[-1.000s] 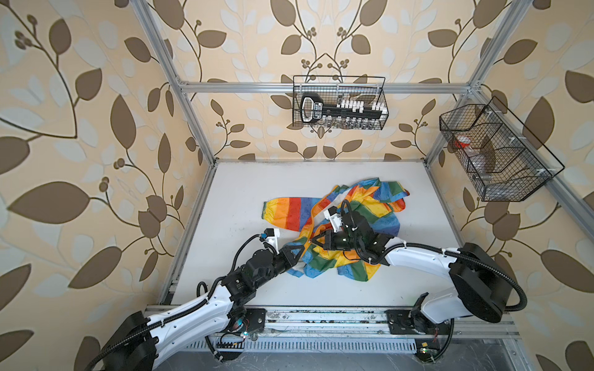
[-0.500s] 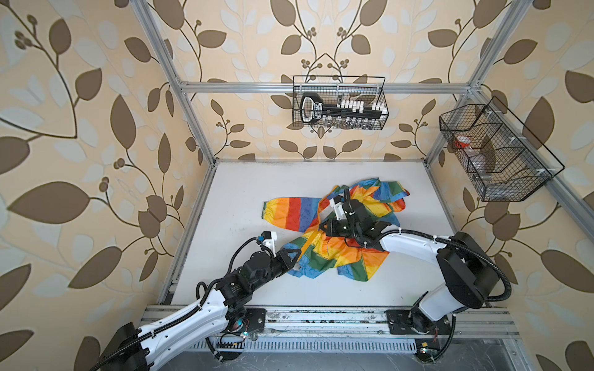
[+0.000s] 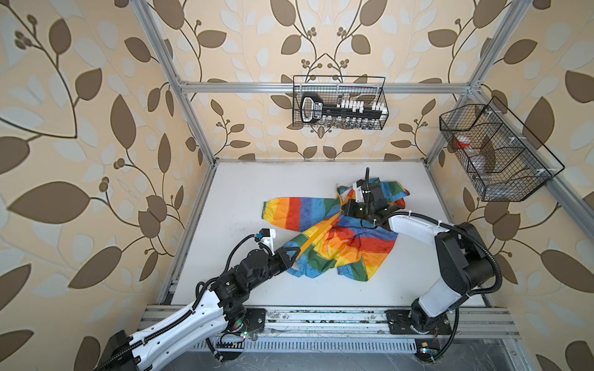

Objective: Zip up the jacket

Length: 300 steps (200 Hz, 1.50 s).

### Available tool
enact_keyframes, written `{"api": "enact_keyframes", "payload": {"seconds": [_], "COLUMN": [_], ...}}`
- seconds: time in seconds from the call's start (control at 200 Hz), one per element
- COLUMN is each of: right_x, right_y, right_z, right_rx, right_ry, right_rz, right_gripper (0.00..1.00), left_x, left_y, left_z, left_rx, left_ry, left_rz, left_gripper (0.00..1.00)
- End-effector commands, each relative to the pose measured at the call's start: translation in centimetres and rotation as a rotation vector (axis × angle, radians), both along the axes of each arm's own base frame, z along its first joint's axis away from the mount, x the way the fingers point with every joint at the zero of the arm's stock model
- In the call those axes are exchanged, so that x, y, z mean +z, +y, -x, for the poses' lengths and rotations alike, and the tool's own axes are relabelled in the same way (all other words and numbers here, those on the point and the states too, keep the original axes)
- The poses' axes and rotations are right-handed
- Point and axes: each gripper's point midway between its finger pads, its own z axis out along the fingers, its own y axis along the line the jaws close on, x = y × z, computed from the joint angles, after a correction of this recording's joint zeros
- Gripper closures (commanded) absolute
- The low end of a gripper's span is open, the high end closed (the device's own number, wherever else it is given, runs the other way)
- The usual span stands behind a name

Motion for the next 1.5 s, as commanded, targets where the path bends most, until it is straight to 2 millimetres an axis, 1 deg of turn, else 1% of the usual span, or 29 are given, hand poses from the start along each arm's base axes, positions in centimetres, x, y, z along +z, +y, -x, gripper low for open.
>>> {"api": "enact_keyframes", "payload": {"seconds": [0.0, 0.335, 0.44, 0.46, 0.585, 0.88, 1.025, 1.035, 1.045, 1.05, 1.055, 1.065, 1.075, 1.08, 1.095, 1.1, 1.115, 1.12, 1.135, 1.14, 1.145, 1.15, 1.165, 1.19, 1.22, 1.275, 1.364, 1.429, 1.494], "right_x": [0.1, 0.1, -0.5, 0.4, 0.3, 0.6, 1.5, 1.7, 1.8, 1.8, 1.8, 2.0, 2.1, 2.2, 2.3, 2.4, 2.5, 2.7, 3.1, 3.2, 3.3, 3.4, 3.7, 4.3, 5.0, 6.5, 10.2, 12.1, 15.2], "right_y": [-3.4, -10.4, -12.0, -12.3, -13.8, -15.8, -13.8, -13.6, -13.4, -13.3, -13.2, -13.2, -13.1, -13.1, -13.1, -13.1, -13.2, -13.2, -13.3, -13.4, -13.4, -13.4, -13.5, -13.7, -14.0, -14.5, -15.8, -17.3, -18.0], "right_z": [-2.3, -7.2, -8.1, -8.8, -9.9, -11.5, -12.3, -12.3, -12.3, -12.3, -12.3, -12.2, -12.2, -12.1, -12.0, -12.0, -11.9, -11.8, -11.7, -11.6, -11.6, -11.5, -11.3, -11.0, -10.5, -9.6, -7.6, -5.6, -3.6], "right_rx": [-0.087, -0.272, -0.308, -0.316, -0.355, -0.405, -0.310, -0.300, -0.293, -0.289, -0.286, -0.282, -0.281, -0.281, -0.281, -0.282, -0.284, -0.286, -0.287, -0.288, -0.290, -0.288, -0.290, -0.290, -0.291, -0.295, -0.319, -0.386, -0.420], "right_ry": [-0.021, -0.012, 0.005, -0.016, -0.010, -0.010, -0.021, -0.026, -0.029, -0.029, -0.029, -0.031, -0.033, -0.033, -0.035, -0.036, -0.037, -0.039, -0.048, -0.049, -0.051, -0.054, -0.062, -0.075, -0.093, -0.127, -0.218, -0.289, -0.443], "right_rz": [0.078, 0.131, 0.158, 0.157, 0.180, 0.207, 0.113, 0.103, 0.095, 0.091, 0.089, 0.085, 0.083, 0.083, 0.081, 0.082, 0.084, 0.084, 0.087, 0.089, 0.091, 0.091, 0.097, 0.108, 0.122, 0.155, 0.226, 0.271, 0.266], "right_gripper": [1.00, 1.00, 1.00, 1.00, 1.00, 1.00, 1.00, 1.00, 1.00, 1.00, 1.00, 0.98, 0.90, 0.87, 0.76, 0.73, 0.65, 0.62, 0.55, 0.53, 0.52, 0.50, 0.45, 0.21, 0.02, 0.00, 0.00, 0.00, 0.00], "left_x": [2.0, 2.5, 2.5, 2.5, 2.5, 2.7, 2.8, 2.8, 2.9, 2.9, 2.9, 3.1, 3.0, 3.1, 3.2, 3.2, 3.3, 3.2, 3.4, 3.4, 3.6, 3.7, 3.9, 4.3, 4.8, 7.1, 11.5, 14.8, 17.5], "left_y": [0.3, 0.7, 0.8, 0.8, 1.1, 2.0, 1.9, 2.0, 2.0, 1.9, 2.0, 2.0, 2.0, 2.1, 2.2, 2.3, 2.5, 2.6, 2.9, 3.0, 3.1, 3.2, 3.5, 4.2, 5.1, 6.5, 9.0, 9.0, 9.0], "left_z": [0.1, 0.5, 0.6, 0.6, 0.8, 1.0, 0.5, 0.4, 0.3, 0.3, 0.2, 0.1, 0.0, -0.1, -0.3, -0.3, -0.5, -0.6, -0.8, -0.9, -1.0, -1.1, -1.4, -1.8, -2.4, -3.8, -6.3, -7.8, -9.2], "left_rx": [-0.006, -0.014, -0.011, -0.013, -0.015, 0.003, 0.012, 0.015, 0.017, 0.016, 0.018, 0.021, 0.024, 0.027, 0.037, 0.040, 0.052, 0.056, 0.071, 0.076, 0.083, 0.085, 0.102, 0.123, 0.160, 0.231, 0.381, 0.401, 0.454], "left_ry": [-0.054, -0.063, -0.065, -0.064, -0.063, -0.073, -0.071, -0.072, -0.073, -0.073, -0.073, -0.074, -0.072, -0.073, -0.072, -0.072, -0.067, -0.065, -0.062, -0.061, -0.063, -0.062, -0.062, -0.066, -0.073, -0.130, -0.286, -0.462, -0.588], "left_rz": [-0.012, -0.029, -0.024, -0.024, -0.030, -0.056, -0.093, -0.098, -0.101, -0.104, -0.108, -0.113, -0.124, -0.127, -0.142, -0.148, -0.168, -0.177, -0.199, -0.209, -0.215, -0.225, -0.255, -0.314, -0.388, -0.500, -0.684, -0.810, -0.909], "left_gripper": [1.00, 1.00, 1.00, 1.00, 1.00, 1.00, 1.00, 0.96, 0.87, 0.78, 0.78, 0.62, 0.59, 0.50, 0.45, 0.37, 0.31, 0.24, 0.19, 0.12, 0.12, 0.04, 0.02, 0.01, 0.01, 0.01, 0.01, 0.01, 0.01]}}
